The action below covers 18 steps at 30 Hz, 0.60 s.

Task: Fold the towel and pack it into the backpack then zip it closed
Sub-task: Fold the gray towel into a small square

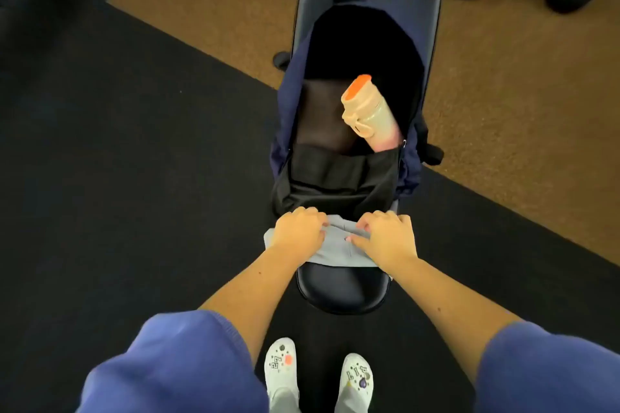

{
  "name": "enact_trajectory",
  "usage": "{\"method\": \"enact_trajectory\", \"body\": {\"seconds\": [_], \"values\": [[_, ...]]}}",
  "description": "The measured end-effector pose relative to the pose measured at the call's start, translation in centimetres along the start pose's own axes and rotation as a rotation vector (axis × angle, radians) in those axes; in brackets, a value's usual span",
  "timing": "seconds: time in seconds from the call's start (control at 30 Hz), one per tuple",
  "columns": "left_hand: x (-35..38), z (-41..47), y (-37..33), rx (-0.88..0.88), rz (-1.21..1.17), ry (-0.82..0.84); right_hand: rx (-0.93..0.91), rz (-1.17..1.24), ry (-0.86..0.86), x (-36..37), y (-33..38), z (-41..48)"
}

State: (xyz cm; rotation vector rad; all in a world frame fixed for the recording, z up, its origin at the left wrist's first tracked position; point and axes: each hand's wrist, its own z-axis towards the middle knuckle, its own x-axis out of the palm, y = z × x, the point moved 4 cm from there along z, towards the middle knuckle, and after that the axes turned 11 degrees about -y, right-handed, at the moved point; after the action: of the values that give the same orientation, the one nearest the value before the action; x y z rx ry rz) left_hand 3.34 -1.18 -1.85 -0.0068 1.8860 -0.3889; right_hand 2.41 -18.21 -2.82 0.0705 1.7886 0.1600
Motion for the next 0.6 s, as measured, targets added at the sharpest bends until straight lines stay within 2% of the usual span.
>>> {"method": "enact_trajectory", "body": {"seconds": [0.07,0.27,0.33,0.43,0.6], "values": [[0.6,0.2,0.0,-0.012,0.016,0.027,-0.008,-0.040,0.018,0.5,0.2,0.4],[0.8,0.6,-1.1,0.031,0.047,-0.025,-0.019,-0.111,0.018,2.0,0.0,1.0],[0.9,0.9,-1.0,0.041,0.019,-0.026,0.023,-0.021,0.057,2.1,-0.2,1.2],[0.7,0.9,-1.2,0.029,-0.011,0.016,0.114,0.262,0.166,1.7,-0.5,0.6],[-2.0,0.9,-1.7,0.041,0.051,0.072,0.061,0.453,0.181,-2.9,0.3,0.4]]}}
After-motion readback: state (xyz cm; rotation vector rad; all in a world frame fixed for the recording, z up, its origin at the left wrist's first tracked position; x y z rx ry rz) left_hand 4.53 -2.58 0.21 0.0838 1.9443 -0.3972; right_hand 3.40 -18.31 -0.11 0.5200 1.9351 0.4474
